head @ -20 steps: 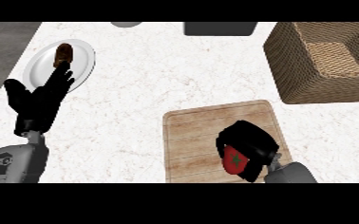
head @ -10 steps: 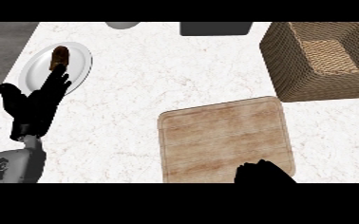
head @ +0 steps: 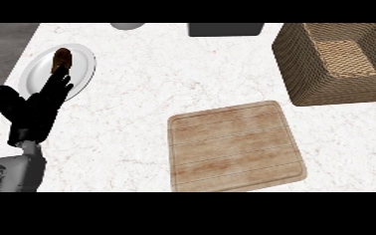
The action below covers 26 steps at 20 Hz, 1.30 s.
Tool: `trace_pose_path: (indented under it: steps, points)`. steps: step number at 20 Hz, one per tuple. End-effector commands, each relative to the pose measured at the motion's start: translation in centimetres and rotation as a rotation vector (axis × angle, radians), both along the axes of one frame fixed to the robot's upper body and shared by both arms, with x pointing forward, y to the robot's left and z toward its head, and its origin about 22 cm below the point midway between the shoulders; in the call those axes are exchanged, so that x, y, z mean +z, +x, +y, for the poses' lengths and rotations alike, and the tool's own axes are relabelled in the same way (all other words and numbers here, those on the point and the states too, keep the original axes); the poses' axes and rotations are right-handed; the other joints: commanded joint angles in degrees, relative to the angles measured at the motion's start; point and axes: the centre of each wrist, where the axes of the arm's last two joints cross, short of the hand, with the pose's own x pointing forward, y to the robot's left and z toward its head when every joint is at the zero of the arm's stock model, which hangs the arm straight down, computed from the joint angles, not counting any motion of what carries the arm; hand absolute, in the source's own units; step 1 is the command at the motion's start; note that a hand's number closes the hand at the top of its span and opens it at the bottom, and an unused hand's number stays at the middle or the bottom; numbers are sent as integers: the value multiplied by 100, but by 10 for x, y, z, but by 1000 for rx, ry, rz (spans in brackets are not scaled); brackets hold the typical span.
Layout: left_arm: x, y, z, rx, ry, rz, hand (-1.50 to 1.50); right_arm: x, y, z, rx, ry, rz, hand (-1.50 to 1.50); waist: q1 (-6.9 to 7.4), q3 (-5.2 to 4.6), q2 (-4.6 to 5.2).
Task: Pick the tomato from the cutting board and place it in the basket
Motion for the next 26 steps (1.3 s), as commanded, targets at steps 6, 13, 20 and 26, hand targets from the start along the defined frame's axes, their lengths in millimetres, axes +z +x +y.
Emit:
trace_pose_path:
  steps: [6, 13, 20, 26]
  points:
    - [-13, 8, -9, 7, 11, 1, 0, 100, -33, -23, -115, 262, -222, 150, -41, -5, 27]
    - [-4, 1, -3, -16, -11, -3, 0, 139, -23, -28, -292, 228, -285, 150, 170, -8, 45]
    - [-2, 3, -11, -26, 3, -8, 0, 162, -7, -27, -390, 227, -345, 150, 192, -13, 35]
    - [-9, 5, -11, -51, -18, -6, 0, 184, 48, -29, -500, 238, -401, 150, 303, -22, 61]
